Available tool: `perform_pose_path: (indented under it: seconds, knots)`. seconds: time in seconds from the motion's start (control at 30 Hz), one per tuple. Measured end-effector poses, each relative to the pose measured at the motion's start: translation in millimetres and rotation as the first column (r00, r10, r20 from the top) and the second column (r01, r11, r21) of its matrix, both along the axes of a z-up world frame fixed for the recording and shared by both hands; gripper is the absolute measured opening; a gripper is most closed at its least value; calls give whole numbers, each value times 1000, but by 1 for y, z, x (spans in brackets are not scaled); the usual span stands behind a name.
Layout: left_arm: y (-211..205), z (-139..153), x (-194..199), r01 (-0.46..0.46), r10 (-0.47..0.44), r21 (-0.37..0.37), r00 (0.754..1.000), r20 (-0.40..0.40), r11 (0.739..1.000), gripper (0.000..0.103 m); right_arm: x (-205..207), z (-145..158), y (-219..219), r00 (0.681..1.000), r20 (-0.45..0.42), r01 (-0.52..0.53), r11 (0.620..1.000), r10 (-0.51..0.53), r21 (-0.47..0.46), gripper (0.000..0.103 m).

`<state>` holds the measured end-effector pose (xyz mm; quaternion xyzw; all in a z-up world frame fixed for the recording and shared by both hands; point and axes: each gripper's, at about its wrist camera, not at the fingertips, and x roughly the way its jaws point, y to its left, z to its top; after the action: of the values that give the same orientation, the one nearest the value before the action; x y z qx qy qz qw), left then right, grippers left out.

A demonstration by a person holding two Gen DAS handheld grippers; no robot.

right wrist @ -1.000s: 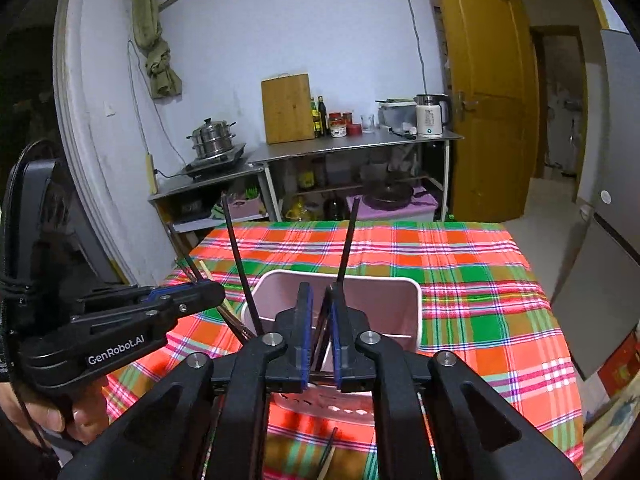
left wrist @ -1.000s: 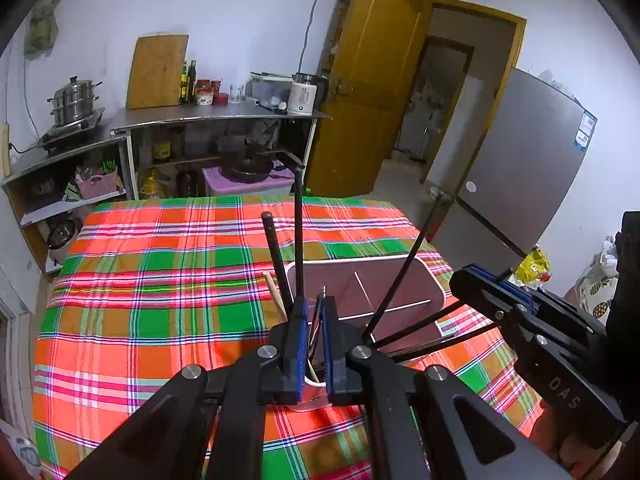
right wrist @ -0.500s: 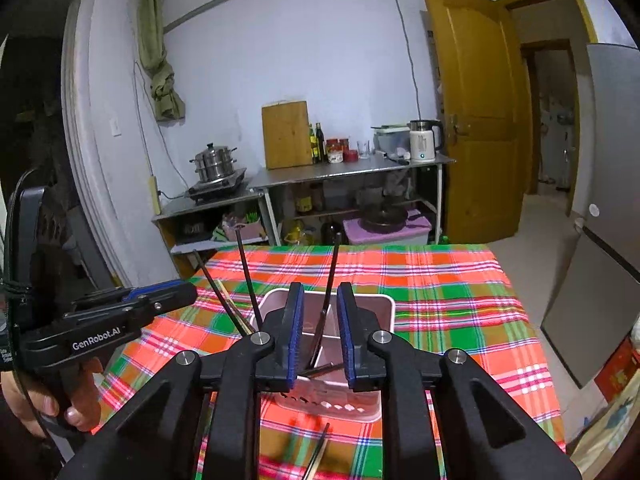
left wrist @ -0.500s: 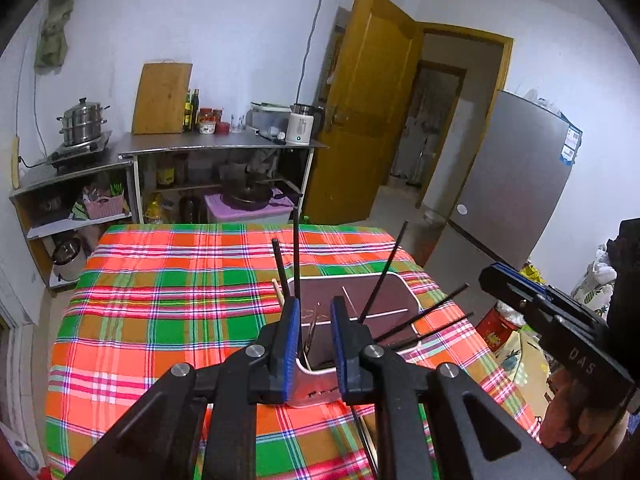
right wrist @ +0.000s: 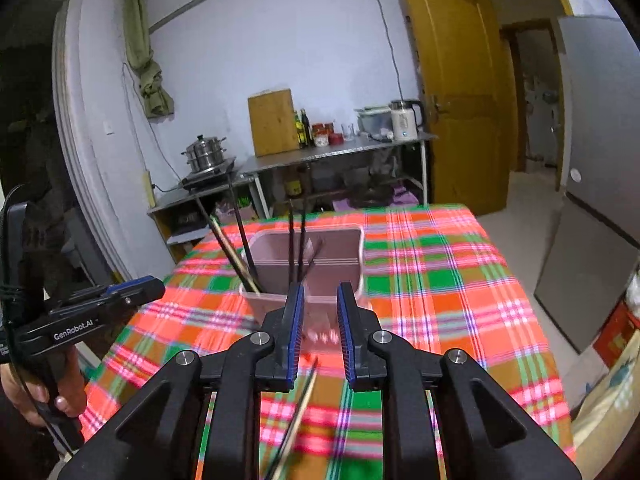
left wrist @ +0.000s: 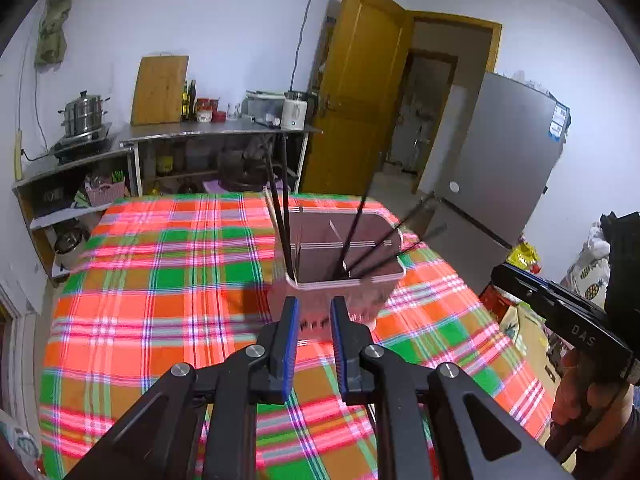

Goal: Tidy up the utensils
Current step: 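Move both tools back down toward the remaining chopsticks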

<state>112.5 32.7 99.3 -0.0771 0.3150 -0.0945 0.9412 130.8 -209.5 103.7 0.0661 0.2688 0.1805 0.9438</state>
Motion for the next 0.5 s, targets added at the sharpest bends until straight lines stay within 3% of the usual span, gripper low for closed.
perform_pose_path:
  seconds: [0.5]
  knots:
    - [-4,-53,-18,7,-8,-6,993,-118,1000,15,-18,-73,9,986,-167,-23,999,19,-24,17]
